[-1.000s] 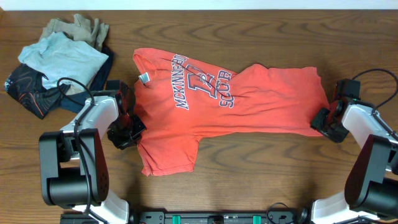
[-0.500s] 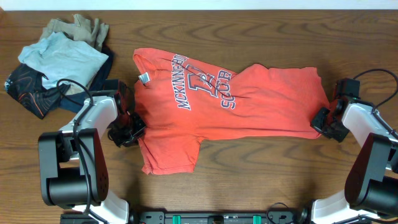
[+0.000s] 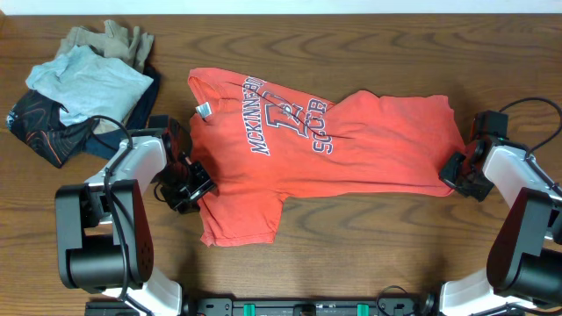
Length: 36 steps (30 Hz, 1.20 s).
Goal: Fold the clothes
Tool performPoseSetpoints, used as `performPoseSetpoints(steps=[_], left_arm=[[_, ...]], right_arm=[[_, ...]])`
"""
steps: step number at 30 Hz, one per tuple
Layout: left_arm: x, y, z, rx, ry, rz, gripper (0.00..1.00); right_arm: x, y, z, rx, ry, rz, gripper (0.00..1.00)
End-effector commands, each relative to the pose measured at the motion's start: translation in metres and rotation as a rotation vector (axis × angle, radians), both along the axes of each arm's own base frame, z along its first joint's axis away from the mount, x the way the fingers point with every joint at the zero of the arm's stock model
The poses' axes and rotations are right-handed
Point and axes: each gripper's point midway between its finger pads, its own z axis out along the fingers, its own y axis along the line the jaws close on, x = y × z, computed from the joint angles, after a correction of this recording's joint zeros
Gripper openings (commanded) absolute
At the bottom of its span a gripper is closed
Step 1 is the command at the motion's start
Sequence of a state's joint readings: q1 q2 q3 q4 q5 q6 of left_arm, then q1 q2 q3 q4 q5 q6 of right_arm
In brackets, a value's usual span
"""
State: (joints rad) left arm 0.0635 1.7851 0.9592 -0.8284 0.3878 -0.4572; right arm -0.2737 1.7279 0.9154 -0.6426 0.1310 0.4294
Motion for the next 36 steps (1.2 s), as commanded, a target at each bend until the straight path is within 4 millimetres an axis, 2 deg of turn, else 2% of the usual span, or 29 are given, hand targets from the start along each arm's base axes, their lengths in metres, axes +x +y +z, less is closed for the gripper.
performPoseSetpoints(steps=[1, 6, 7, 9, 12, 14, 18, 20, 22, 25, 28, 33, 36], left_arm=[[-0.005, -0.012, -0.009, -0.047, 0.006, -0.043, 0.55], [0.009, -0.026, -0.013, -0.025, -0.071, -0.118, 0.56], [0.011, -0.025, -0.015, -0.008, -0.080, -0.129, 0.52], [0.015, -0.021, -0.018, 0.049, -0.099, -0.153, 0.34], [0.015, -0.015, -0.020, 0.095, -0.102, -0.166, 0.21], [0.015, -0.014, -0.020, 0.100, -0.099, -0.167, 0.08], [0.010, -0.014, -0.020, 0.100, -0.079, -0.168, 0.06], [0.009, -0.013, -0.018, 0.099, -0.077, -0.177, 0.06], [0.012, -0.014, -0.011, 0.094, -0.099, -0.213, 0.06], [0.023, -0.014, 0.011, 0.091, -0.156, -0.265, 0.06], [0.037, -0.015, 0.045, 0.092, -0.235, -0.306, 0.06], [0.074, -0.015, 0.128, 0.117, -0.472, -0.367, 0.06], [0.095, -0.010, 0.182, 0.144, -0.630, -0.339, 0.06]], right_arm=[[-0.019, -0.001, -0.016, 0.001, 0.081, -0.015, 0.07], [-0.019, -0.001, -0.016, 0.002, 0.083, -0.015, 0.07], [-0.020, -0.001, -0.016, 0.002, 0.087, -0.015, 0.07], [-0.021, -0.001, -0.016, 0.004, 0.092, -0.015, 0.08], [-0.023, 0.000, -0.016, 0.005, 0.100, -0.014, 0.08], [-0.024, 0.000, -0.016, 0.007, 0.104, -0.014, 0.08], [-0.025, 0.000, -0.016, 0.007, 0.107, -0.011, 0.08], [-0.025, 0.001, -0.016, 0.009, 0.108, -0.011, 0.02], [-0.026, 0.003, -0.016, 0.023, 0.111, -0.010, 0.01], [-0.023, 0.015, -0.013, 0.092, 0.101, 0.031, 0.01], [-0.020, 0.019, 0.006, 0.117, 0.090, 0.039, 0.01], [0.010, 0.020, 0.068, 0.114, -0.042, 0.166, 0.01], [0.029, 0.024, 0.117, 0.118, -0.159, 0.233, 0.01]])
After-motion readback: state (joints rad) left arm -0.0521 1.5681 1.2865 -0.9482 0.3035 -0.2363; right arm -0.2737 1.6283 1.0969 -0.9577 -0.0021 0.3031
